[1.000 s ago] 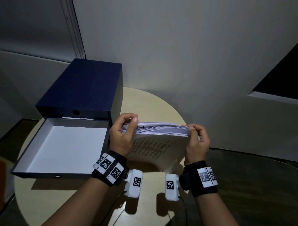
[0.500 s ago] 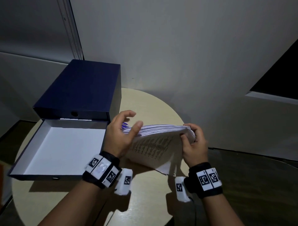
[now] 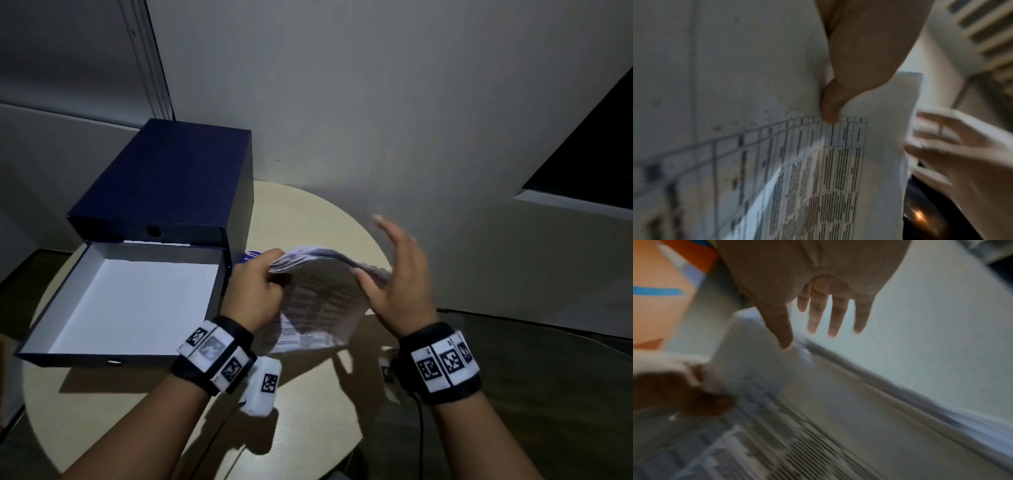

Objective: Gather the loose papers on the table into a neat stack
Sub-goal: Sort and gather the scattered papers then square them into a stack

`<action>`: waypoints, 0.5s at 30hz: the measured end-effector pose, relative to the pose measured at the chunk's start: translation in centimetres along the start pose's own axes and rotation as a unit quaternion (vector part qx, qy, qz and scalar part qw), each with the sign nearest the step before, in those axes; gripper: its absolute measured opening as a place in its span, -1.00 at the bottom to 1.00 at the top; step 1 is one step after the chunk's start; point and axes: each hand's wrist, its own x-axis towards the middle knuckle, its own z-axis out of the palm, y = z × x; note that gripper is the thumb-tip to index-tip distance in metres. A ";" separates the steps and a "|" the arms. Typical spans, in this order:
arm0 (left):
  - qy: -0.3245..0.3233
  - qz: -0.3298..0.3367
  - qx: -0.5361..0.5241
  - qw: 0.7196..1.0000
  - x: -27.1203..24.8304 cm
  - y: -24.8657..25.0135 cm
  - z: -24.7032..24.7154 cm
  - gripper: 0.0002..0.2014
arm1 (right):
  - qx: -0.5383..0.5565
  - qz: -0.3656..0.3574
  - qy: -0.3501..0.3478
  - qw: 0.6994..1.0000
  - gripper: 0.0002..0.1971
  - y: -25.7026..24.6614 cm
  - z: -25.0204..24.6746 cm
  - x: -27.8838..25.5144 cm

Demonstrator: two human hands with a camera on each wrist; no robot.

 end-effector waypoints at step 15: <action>0.014 -0.181 -0.321 0.930 -5.1 -6.5 1.3 -0.50 | 0.259 0.437 -0.033 0.861 -0.75 10.2 -0.3 -8.5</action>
